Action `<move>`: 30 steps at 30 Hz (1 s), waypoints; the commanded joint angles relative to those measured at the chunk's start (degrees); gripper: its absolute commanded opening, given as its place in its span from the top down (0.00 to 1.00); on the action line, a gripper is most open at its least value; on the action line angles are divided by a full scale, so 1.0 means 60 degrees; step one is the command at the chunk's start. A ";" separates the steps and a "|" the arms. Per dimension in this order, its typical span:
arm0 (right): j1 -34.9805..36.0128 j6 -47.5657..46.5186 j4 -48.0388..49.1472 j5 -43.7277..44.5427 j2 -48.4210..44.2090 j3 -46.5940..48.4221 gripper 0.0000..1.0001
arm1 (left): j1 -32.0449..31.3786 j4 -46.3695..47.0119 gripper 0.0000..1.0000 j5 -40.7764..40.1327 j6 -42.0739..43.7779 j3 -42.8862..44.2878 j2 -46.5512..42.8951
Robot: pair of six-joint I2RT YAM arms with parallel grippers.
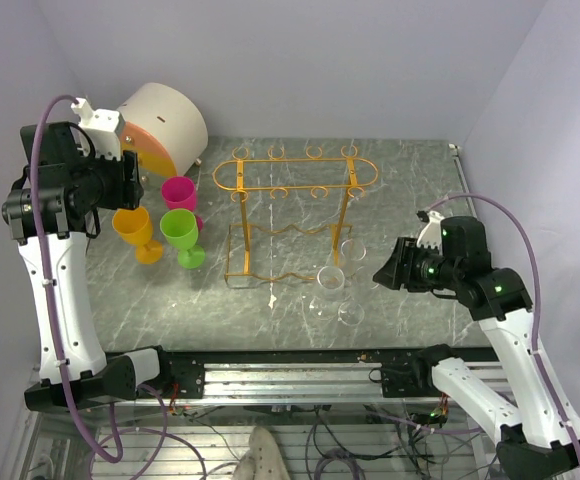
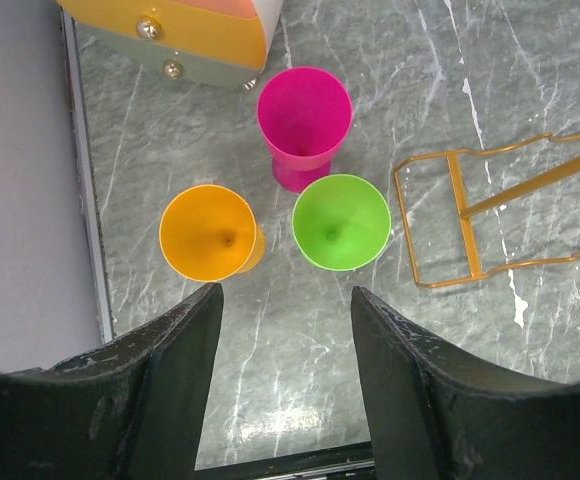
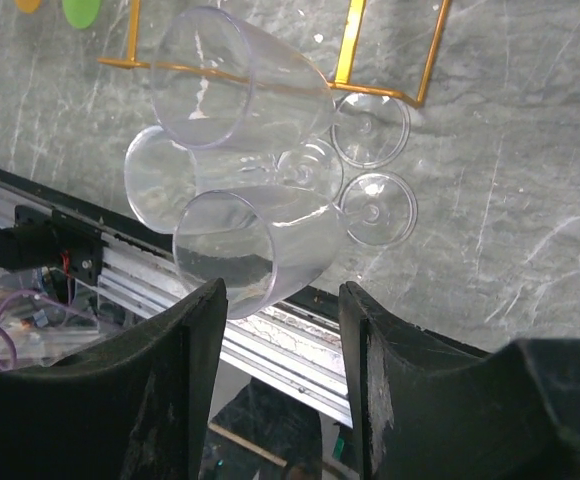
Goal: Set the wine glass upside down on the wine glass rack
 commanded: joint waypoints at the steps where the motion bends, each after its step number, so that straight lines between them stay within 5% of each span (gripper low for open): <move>1: 0.0024 -0.0187 0.0187 -0.0156 0.0056 -0.0308 0.51 | -0.0063 0.0194 0.35 0.0181 0.0029 -0.0088 -0.0125; 9: 0.0023 -0.0216 0.0402 0.0114 0.0343 -0.0585 0.54 | -0.0062 0.0301 0.35 0.0170 0.0047 -0.0331 -0.0187; 25: 0.0021 -0.0314 0.0596 0.0486 0.0755 -0.0837 0.74 | -0.0065 0.0336 0.35 0.0235 0.0033 -0.0431 -0.0057; 29: 0.0020 -0.0261 0.0346 0.0833 0.0621 -0.0674 1.00 | -0.0073 0.0300 0.35 0.0425 0.0023 -0.0285 0.0041; 30: 0.0016 -0.0240 0.0233 0.0967 0.0600 -0.0581 1.00 | -0.0062 0.0292 0.35 0.0488 0.0026 -0.0262 0.0057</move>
